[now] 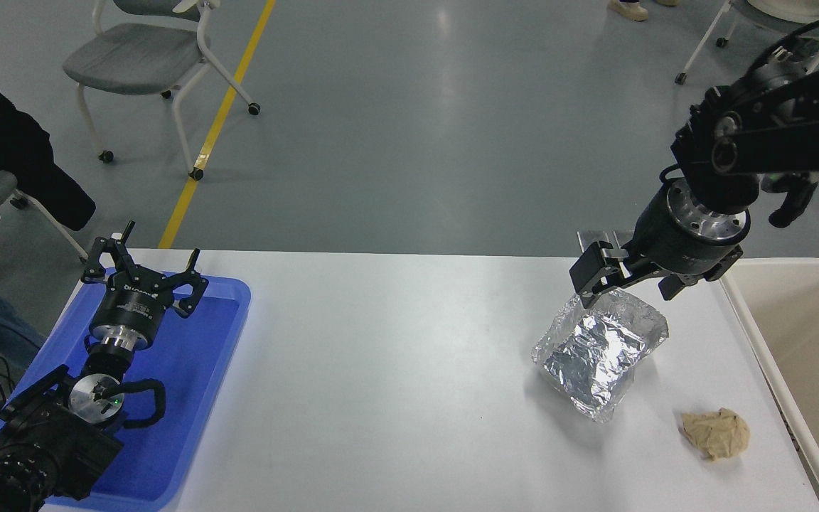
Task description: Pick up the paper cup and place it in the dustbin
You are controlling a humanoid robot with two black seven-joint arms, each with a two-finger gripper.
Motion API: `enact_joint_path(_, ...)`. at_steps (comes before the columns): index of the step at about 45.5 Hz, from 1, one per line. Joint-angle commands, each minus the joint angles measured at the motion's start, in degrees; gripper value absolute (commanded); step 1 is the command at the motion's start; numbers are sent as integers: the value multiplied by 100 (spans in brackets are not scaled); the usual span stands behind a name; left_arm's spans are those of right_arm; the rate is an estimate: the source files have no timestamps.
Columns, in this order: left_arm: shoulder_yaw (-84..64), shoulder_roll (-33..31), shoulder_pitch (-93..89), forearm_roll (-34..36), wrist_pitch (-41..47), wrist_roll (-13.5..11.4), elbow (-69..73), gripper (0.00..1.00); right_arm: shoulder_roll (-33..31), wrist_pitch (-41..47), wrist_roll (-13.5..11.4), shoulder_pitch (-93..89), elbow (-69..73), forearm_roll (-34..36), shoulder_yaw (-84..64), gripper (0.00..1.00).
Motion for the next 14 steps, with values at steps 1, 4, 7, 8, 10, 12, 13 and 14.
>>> enact_joint_path(1,0,-3,3,0,0,0,0,100,108,388,7,449,259,285,-42,100)
enact_joint_path(4,0,6,3,0,0,0,0,100,108,388,-2,510,259,294,-42,100)
enact_joint_path(7,0,6,3,0,0,0,0,100,99,388,-2,537,259,294,-51,100)
enact_joint_path(8,0,-2,3,0,0,0,0,100,91,388,-2,537,259,294,-69,100)
enact_joint_path(10,0,-3,3,0,0,0,0,100,82,388,7,537,267,285,-104,100)
enact_joint_path(12,0,6,3,0,0,0,0,100,64,388,7,537,267,285,-139,100)
enact_joint_path(13,0,-2,3,0,0,0,0,100,29,388,7,537,267,285,-156,100)
enact_joint_path(14,0,6,3,0,0,0,0,100,3,388,16,537,267,285,-174,100)
